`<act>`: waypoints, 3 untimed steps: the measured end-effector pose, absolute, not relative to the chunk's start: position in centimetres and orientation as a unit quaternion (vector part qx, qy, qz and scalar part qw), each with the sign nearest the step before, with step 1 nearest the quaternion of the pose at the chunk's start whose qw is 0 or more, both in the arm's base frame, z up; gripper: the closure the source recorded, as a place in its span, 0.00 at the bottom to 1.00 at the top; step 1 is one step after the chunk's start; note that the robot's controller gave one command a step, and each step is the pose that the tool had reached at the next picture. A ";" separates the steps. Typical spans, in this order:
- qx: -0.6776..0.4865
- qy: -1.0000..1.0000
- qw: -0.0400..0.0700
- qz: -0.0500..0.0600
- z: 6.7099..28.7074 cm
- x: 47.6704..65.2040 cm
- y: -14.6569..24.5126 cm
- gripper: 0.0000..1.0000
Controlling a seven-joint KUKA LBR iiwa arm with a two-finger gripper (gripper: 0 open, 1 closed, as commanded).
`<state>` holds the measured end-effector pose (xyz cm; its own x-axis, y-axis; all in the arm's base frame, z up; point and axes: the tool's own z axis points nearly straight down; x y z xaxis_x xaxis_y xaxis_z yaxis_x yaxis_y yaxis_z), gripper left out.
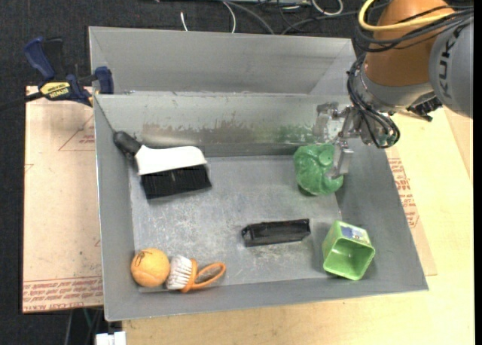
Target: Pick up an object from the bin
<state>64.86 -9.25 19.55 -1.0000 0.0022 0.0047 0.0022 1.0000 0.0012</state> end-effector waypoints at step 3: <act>-0.038 -0.999 -0.012 -0.003 11.0 64.6 -12.0 0.00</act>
Offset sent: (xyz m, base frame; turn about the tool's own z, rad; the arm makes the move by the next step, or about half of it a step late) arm -0.0060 -0.0455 -0.1255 -0.0966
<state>64.57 -11.97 11.02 -0.9969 0.0756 -0.0229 0.0755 0.9971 0.0067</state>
